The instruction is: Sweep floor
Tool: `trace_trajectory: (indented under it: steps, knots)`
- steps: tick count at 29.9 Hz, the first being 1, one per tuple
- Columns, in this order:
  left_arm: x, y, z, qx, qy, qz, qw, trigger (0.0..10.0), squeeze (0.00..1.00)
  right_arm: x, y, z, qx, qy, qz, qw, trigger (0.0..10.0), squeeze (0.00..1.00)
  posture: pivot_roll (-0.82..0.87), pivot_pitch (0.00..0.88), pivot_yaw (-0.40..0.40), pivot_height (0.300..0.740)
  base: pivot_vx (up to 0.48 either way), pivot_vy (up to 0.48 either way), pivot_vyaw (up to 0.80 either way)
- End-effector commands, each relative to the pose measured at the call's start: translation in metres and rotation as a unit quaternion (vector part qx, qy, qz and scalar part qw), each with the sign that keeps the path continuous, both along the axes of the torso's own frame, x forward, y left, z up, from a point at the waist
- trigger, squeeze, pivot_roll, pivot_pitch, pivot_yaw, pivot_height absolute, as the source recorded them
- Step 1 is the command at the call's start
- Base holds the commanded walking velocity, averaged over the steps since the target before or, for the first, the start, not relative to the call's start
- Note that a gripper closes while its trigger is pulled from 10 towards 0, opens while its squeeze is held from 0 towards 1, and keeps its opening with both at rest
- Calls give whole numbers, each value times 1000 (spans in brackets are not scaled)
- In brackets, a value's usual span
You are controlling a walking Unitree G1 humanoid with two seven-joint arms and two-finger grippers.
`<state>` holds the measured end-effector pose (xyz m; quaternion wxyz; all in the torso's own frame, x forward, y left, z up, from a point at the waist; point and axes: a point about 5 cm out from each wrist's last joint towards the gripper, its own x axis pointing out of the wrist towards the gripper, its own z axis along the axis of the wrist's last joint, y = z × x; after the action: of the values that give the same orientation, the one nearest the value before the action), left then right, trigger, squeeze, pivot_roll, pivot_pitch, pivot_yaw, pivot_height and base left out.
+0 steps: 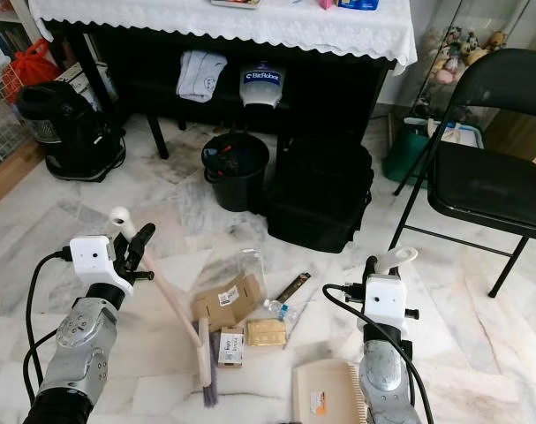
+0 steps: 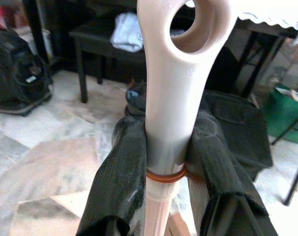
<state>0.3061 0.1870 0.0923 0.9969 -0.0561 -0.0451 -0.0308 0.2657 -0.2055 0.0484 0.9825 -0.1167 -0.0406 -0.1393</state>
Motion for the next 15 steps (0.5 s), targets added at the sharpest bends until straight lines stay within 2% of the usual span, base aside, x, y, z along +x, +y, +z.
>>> trace_trajectory:
  steps: [1, 6, 15]
  knots:
    - [-1, -5, 0, -15, 4, -23, 1000, 10000, 0, 1, 1, 13, -30, -42, 8, 999, 10000, 0, -27, 154, 7, 740, 0, 0, 0]
    - [-1, -6, 1, -15, 4, -25, 1000, 10000, 0, 6, 13, 26, -47, -78, 37, 995, 10000, 0, -29, 159, 6, 740, 0, 0, 0]
    - [-4, -3, 3, -19, -1, -27, 999, 10000, 0, 5, 23, 10, -42, -53, 42, 997, 10000, 0, -12, 167, 4, 740, 0, 0, 0]
